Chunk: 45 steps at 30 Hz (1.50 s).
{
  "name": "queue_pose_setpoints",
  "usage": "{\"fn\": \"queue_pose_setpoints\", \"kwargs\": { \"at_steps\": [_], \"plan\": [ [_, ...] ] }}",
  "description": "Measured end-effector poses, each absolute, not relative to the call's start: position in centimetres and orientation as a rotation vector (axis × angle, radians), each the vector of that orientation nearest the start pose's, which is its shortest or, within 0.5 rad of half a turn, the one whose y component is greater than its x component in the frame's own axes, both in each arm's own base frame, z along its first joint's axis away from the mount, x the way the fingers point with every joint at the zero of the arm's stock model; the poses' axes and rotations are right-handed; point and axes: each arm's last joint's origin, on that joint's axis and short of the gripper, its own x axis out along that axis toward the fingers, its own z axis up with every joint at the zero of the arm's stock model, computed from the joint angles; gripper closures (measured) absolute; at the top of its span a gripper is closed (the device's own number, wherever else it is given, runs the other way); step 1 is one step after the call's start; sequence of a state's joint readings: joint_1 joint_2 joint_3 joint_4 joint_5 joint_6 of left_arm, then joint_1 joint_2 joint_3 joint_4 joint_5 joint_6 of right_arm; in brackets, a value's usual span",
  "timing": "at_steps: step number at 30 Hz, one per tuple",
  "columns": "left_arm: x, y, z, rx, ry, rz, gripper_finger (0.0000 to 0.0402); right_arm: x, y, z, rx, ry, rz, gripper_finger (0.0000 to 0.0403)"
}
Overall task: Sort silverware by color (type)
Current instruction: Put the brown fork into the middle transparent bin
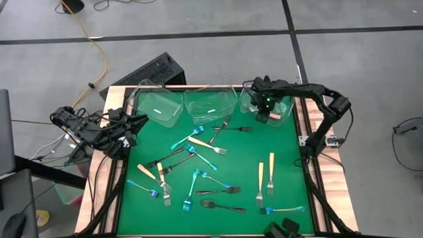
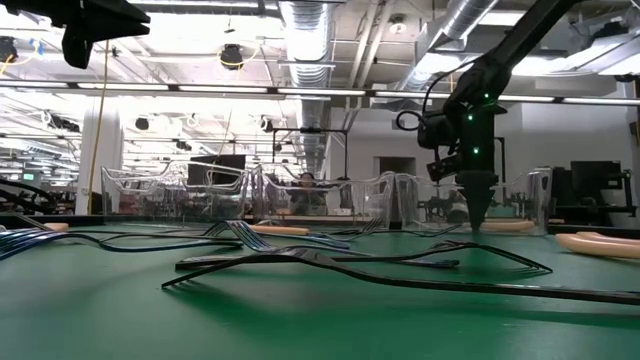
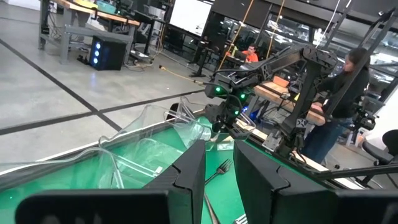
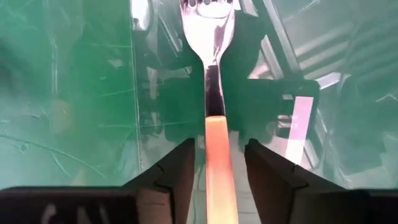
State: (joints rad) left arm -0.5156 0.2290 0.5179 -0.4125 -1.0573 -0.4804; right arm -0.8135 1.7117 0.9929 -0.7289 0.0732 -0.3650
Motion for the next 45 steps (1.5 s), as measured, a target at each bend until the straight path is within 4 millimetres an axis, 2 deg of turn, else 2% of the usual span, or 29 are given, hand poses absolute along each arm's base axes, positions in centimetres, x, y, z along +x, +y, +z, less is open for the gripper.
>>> {"fn": "queue_pose_setpoints", "kwargs": {
  "at_steps": [4, 14, 20, 26, 31, 37, 40, 45],
  "plan": [
    [6.6, -0.9, 28.1, -0.38, -0.043, 0.55, 0.0333, 19.9, -21.5, 16.4, 0.21, 1.455, -0.49, 0.0218],
    [6.6, -0.9, 28.1, -0.379, -0.043, 0.55, 0.0333, 19.6, -20.7, 22.1, 0.124, 1.26, -0.56, 0.0219],
    [6.6, -0.9, 28.1, -0.379, -0.043, 0.55, 0.0333, 20.4, -18.1, 25.5, 0.1, 1.093, -0.52, 0.0219],
    [6.6, -0.9, 28.0, -0.378, -0.042, 0.55, 0.0333, 22.8, -14.2, 27.6, 0.155, 0.9, -0.413, 0.022],
    [6.6, -0.8, 27.8, -0.36, -0.025, 0.554, 0.0333, 25.7, -10.7, 27.4, 0.068, 0.855, -0.268, 0.0223],
    [6.6, -0.8, 27.8, -0.368, -0.027, 0.556, 0.0333, 29.1, -7.7, 25.6, 0.01, 0.847, -0.141, 0.0223],
    [6.6, -0.8, 27.8, -0.372, -0.029, 0.556, 0.0333, 30.1, -6.9, 24.1, -0.011, 0.893, -0.119, 0.0223],
    [6.6, -0.8, 27.8, -0.373, -0.029, 0.557, 0.0333, 30.9, -7.2, 21.4, -0.001, 1.013, -0.123, 0.0223]
  ]
}}
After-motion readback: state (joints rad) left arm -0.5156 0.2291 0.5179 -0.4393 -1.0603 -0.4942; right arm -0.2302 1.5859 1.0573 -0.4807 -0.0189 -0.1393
